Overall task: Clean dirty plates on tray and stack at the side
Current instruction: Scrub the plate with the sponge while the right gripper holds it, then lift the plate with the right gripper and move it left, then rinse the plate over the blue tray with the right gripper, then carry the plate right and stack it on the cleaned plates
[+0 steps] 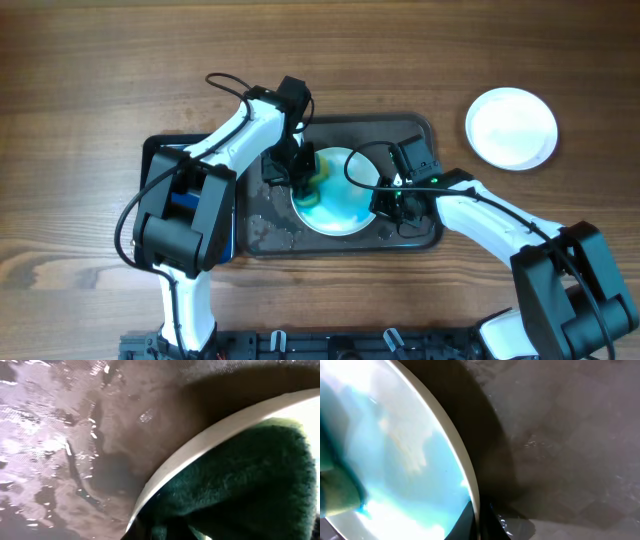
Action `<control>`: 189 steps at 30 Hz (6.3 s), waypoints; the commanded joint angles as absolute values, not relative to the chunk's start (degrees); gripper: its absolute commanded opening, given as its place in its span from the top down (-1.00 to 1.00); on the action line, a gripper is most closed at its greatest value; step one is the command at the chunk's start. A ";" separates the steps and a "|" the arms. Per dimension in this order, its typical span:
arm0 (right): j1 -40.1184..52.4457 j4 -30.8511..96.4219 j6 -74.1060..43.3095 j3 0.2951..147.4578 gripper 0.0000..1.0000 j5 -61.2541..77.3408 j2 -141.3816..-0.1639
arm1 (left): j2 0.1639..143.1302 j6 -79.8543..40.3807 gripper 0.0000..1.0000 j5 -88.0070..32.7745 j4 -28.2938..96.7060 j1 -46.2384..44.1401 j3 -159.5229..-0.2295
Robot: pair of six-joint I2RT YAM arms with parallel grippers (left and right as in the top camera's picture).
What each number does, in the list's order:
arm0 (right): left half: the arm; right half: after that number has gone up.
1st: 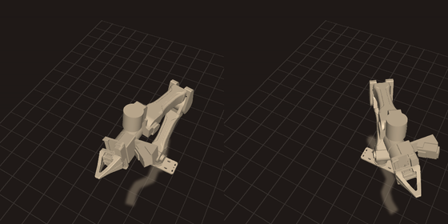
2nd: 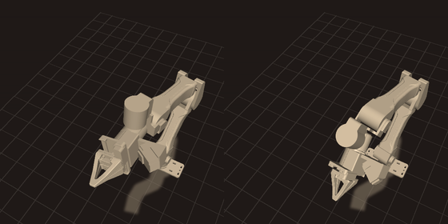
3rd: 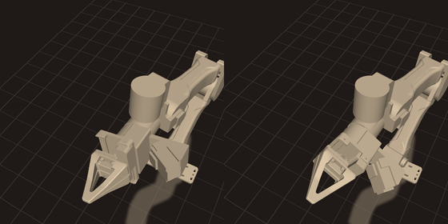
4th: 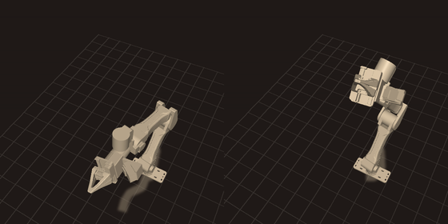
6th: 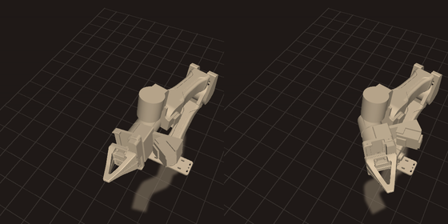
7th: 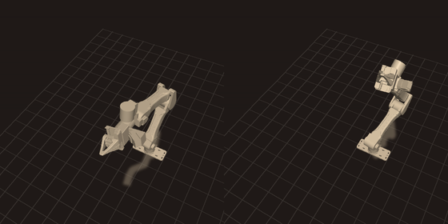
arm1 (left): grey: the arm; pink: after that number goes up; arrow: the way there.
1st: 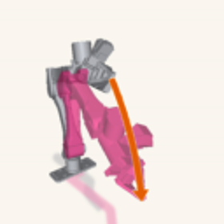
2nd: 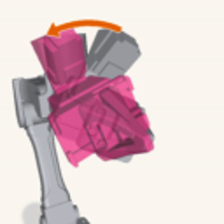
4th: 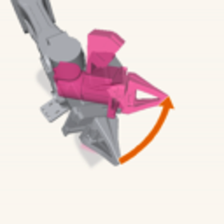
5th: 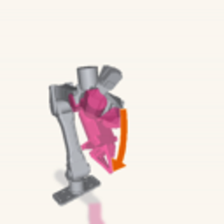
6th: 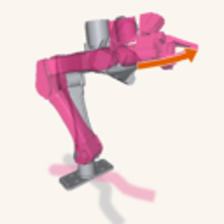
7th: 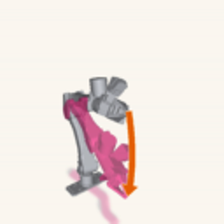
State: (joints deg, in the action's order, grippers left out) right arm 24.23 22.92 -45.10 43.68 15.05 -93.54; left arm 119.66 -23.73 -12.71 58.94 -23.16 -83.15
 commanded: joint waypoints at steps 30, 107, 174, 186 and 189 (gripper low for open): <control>23.94 50.46 -31.46 68.34 0.91 -0.45 -94.13 | 97.71 -24.47 0.92 11.81 68.66 -16.40 -86.65; 61.10 54.24 -13.41 121.93 0.91 -40.97 -120.22 | 88.49 -23.64 0.92 2.37 70.98 28.45 -97.21; 52.27 60.75 -41.43 121.45 0.91 -13.26 -120.55 | 88.95 -26.44 0.92 -2.11 70.74 33.12 -96.97; 14.96 75.70 -42.46 121.43 0.91 -1.67 -120.55 | 90.00 -26.37 0.92 -2.13 71.37 13.91 -96.97; 5.50 80.49 -42.04 121.38 0.91 -4.27 -120.55 | 91.39 -26.13 0.92 -2.11 71.37 8.97 -96.97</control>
